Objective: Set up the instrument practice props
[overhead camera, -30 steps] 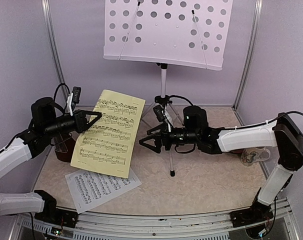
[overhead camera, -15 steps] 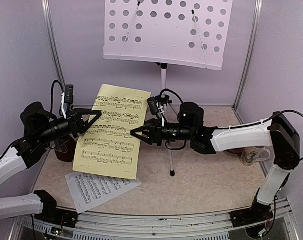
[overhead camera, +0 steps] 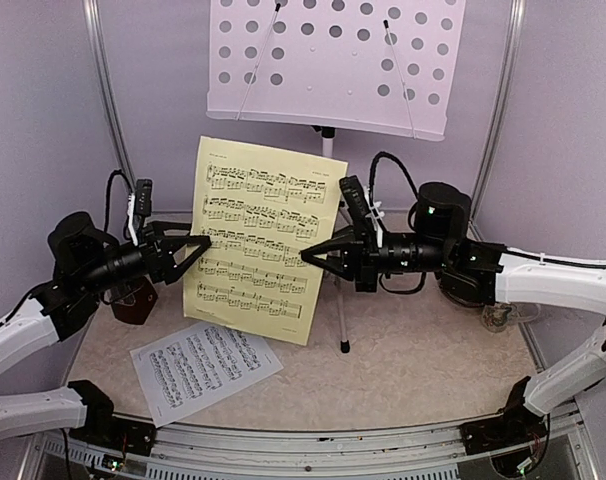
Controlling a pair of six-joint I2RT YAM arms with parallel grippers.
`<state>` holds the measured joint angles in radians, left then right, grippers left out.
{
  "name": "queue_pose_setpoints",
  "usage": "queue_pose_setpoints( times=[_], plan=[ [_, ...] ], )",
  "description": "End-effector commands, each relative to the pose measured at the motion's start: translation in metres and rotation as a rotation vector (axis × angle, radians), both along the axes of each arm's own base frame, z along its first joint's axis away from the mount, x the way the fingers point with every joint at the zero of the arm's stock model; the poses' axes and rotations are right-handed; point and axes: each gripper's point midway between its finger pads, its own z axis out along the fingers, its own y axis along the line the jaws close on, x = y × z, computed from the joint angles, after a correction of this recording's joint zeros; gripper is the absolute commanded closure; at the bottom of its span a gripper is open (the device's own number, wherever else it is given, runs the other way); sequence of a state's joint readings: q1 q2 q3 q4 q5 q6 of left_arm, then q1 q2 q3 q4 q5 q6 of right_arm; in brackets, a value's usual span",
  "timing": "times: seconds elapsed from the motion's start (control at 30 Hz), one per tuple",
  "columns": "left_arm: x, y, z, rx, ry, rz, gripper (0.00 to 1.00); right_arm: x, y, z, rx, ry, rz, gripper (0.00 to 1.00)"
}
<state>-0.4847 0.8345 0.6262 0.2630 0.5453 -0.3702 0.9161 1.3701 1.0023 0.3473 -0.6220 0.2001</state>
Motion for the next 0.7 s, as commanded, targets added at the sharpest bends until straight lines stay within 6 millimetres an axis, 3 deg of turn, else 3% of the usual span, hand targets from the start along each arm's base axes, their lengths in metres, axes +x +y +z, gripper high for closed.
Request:
queue_pose_setpoints(
  times=[0.0, 0.1, 0.2, 0.3, 0.43, 0.6, 0.63, 0.67],
  plan=[
    [-0.02, -0.015, 0.004, -0.048, -0.024, -0.167, 0.01, -0.007, -0.012, -0.026, -0.157, -0.014, 0.002, 1.0],
    [-0.029, -0.024, 0.02, -0.071, -0.09, -0.183, 0.02, -0.008, -0.016, -0.02, -0.158, -0.015, -0.001, 1.0],
    [-0.036, -0.03, 0.04, -0.096, -0.155, -0.2, 0.11, -0.007, -0.017, -0.02, -0.186, -0.005, -0.002, 1.0],
    [-0.042, -0.039, 0.055, -0.109, -0.187, -0.252, 0.33, -0.005, -0.02, -0.015, -0.192, -0.003, -0.015, 1.0],
    [-0.047, -0.052, 0.061, -0.111, -0.192, -0.307, 0.65, -0.003, -0.024, 0.003, -0.159, -0.014, -0.025, 1.0],
    [-0.044, -0.062, 0.069, -0.111, -0.195, -0.319, 0.89, -0.003, -0.026, 0.021, -0.121, -0.029, -0.025, 1.0],
    [-0.043, -0.061, 0.072, -0.116, -0.203, -0.311, 0.93, -0.001, -0.027, 0.023, -0.118, -0.031, -0.037, 0.97],
    [-0.044, -0.061, 0.077, -0.123, -0.213, -0.307, 0.97, 0.001, -0.028, 0.024, -0.112, -0.034, -0.051, 0.87]
  ],
)
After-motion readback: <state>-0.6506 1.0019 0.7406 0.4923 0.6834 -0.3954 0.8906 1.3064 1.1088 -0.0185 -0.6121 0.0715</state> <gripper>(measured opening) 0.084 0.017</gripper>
